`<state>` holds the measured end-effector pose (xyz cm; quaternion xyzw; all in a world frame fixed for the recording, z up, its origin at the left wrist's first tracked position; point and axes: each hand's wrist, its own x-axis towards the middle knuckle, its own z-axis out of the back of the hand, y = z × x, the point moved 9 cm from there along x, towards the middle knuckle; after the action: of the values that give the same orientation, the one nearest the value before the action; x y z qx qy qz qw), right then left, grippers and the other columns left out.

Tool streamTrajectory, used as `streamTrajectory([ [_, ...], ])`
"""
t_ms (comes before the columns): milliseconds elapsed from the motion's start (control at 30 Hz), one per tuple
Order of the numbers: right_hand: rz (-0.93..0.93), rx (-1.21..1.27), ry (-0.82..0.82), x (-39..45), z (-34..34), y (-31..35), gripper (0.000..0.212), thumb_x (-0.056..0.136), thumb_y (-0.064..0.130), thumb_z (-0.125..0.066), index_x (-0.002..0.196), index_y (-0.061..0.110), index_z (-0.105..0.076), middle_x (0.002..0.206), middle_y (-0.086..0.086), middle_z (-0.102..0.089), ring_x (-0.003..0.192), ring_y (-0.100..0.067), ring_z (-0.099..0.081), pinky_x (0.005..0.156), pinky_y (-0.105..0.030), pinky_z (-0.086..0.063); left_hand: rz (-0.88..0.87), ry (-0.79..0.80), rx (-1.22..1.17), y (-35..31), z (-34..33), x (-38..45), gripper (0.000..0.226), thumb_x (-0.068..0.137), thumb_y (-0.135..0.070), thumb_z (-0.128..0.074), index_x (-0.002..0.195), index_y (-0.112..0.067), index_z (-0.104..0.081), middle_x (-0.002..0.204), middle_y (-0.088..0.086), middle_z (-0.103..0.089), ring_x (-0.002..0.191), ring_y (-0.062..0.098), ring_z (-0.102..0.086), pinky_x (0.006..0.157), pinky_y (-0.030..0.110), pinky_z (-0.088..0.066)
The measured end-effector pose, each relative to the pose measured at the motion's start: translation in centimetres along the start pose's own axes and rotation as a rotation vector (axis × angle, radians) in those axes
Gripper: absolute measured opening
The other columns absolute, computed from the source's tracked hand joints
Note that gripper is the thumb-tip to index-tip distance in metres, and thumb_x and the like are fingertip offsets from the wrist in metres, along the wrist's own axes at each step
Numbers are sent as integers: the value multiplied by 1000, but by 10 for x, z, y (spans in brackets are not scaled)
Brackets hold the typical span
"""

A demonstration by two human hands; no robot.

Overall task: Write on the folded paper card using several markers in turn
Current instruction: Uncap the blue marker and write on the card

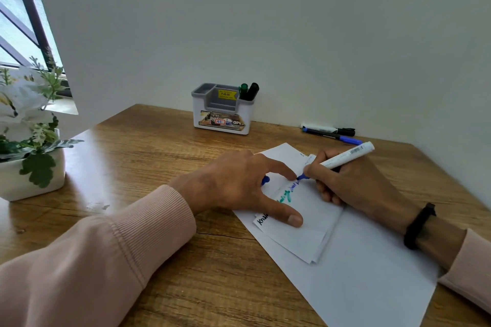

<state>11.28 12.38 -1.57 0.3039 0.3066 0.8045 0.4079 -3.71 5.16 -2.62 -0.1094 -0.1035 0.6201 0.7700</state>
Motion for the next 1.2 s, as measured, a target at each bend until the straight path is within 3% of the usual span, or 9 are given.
streamTrajectory([
  [200, -2, -7, -6, 1, -1, -2, 18, 84, 35, -72, 75, 20, -68, 48, 0, -67, 38, -5, -54, 38, -17, -43, 2, 5, -1, 1, -1, 1, 85, 62, -93, -59, 140, -62, -41, 88, -28, -43, 83, 4, -50, 66, 23, -40],
  [333, -28, 62, 0, 1, 0, -3, 25, 63, 42, -68, 58, 19, -60, 45, -1, -56, 37, -11, -49, 36, -20, -37, 4, 12, -3, 0, -3, 1, 86, 62, -91, -60, 141, -60, -42, 86, -30, -41, 81, 4, -50, 63, 22, -40],
  [500, -5, 37, -43, 5, 2, -9, 20, 83, 26, -72, 67, 17, -63, 44, 1, -62, 36, -7, -53, 36, -17, -40, 4, 0, 0, 1, -1, 1, 87, 61, -93, -59, 140, -61, -41, 86, -29, -43, 80, 3, -49, 62, 22, -37],
  [733, 27, 47, -51, 6, 1, -13, 19, 83, 27, -71, 69, 16, -65, 47, -1, -65, 40, -10, -58, 38, -19, -43, 9, -1, 4, 1, 0, 0, 88, 59, -95, -58, 139, -62, -41, 86, -28, -45, 79, 3, -49, 62, 23, -37],
  [833, 21, 202, -107, 7, 8, -14, 23, 83, 23, -71, 61, 21, -65, 48, -1, -63, 38, -15, -55, 36, -22, -40, 13, 5, 2, 1, -1, 1, 88, 60, -94, -59, 140, -62, -41, 86, -28, -46, 80, 3, -49, 62, 23, -37],
  [900, 40, 353, -178, 7, 17, -13, 19, 85, 22, -69, 67, 22, -65, 49, -5, -61, 38, -19, -53, 36, -23, -38, 12, 17, -8, 2, -2, 1, 88, 61, -94, -59, 140, -62, -40, 87, -29, -43, 81, 3, -49, 64, 23, -38],
  [1033, 194, 374, -280, -2, 30, 3, 14, 87, 23, -73, 80, 19, -62, 55, -3, -64, 44, -17, -57, 40, -26, -43, 12, 22, -17, 3, -3, 1, 87, 61, -93, -60, 140, -62, -40, 88, -29, -44, 84, 1, -49, 67, 23, -39],
  [1200, 527, 121, -399, -36, 31, 44, 9, 94, 27, -74, 99, 20, -72, 82, 7, -74, 68, -19, -70, 58, -31, -54, 17, -48, -125, 4, 5, -4, 78, 60, -88, -67, 128, -58, -44, 110, -20, -57, 93, 4, -55, 69, 23, -42],
])
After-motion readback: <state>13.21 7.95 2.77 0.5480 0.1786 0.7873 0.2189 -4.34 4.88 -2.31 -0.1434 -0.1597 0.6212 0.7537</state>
